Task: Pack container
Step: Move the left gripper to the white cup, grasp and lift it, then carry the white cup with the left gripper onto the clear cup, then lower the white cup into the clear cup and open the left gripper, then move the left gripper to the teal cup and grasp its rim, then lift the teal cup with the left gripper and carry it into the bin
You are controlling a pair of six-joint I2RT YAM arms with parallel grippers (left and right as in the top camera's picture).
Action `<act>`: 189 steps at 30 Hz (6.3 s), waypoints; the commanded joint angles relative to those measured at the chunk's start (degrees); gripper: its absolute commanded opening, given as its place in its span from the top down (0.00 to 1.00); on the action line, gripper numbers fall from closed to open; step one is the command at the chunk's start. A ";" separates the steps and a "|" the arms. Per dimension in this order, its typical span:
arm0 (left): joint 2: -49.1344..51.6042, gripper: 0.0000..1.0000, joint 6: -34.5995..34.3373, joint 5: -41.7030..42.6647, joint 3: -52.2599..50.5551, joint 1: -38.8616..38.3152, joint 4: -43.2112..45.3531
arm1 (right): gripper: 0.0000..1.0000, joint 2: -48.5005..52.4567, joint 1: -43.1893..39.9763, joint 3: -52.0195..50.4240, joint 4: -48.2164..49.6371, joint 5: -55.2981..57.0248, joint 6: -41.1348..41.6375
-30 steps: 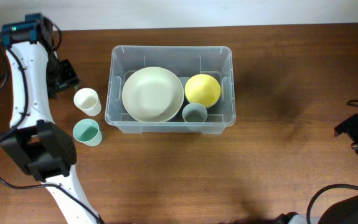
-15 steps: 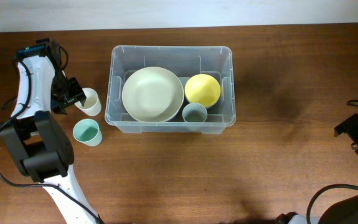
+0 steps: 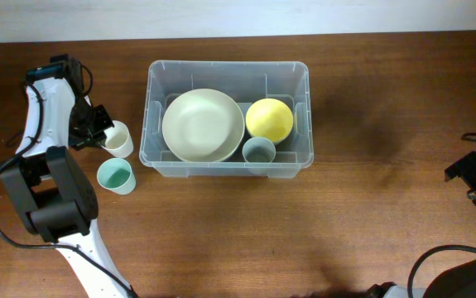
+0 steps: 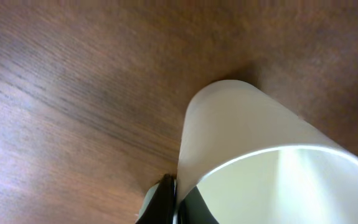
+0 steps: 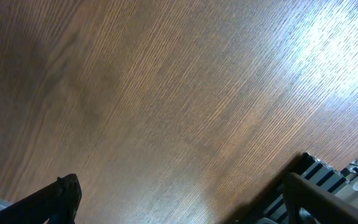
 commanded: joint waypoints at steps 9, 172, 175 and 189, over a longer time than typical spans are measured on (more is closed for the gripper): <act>-1.05 0.99 2.99 10.73 35.93 3.67 -6.23 | 0.01 0.22 -0.11 -0.15 0.15 0.09 0.66; -29.31 0.99 -9.03 0.94 -18.86 8.70 16.31 | 0.01 0.22 -0.11 -0.15 0.15 0.11 0.66; -30.77 0.99 -5.38 7.04 -8.61 7.17 15.32 | 0.01 0.22 -0.11 -0.15 0.15 0.11 0.66; -32.00 0.99 6.12 16.55 2.14 -27.82 11.67 | 0.01 0.22 -0.11 -0.15 0.15 0.11 0.66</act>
